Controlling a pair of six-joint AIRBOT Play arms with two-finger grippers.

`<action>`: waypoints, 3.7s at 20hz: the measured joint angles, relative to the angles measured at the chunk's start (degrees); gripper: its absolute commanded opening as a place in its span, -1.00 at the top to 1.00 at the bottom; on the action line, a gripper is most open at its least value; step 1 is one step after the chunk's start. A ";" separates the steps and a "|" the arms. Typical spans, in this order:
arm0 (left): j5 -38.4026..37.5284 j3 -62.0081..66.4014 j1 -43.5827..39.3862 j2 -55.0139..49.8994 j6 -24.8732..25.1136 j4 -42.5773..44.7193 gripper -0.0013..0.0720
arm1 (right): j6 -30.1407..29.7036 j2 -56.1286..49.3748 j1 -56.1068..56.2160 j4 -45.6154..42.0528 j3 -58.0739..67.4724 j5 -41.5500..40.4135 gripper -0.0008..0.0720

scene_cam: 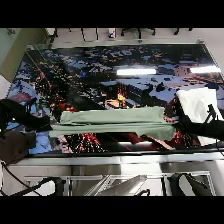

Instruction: Fold the shirts.

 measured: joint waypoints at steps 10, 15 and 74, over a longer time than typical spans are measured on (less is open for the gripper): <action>-1.81 16.44 -7.50 -18.29 -6.38 1.03 0.92 | -4.04 -26.95 11.82 2.71 16.98 12.09 0.92; -4.57 17.40 -8.02 -22.56 -7.48 1.20 0.92 | -5.22 -32.26 12.81 2.89 19.04 12.76 0.92; -13.81 53.29 -55.63 -46.95 -12.35 -21.88 0.92 | -24.09 -20.48 9.79 4.63 47.15 -31.08 0.92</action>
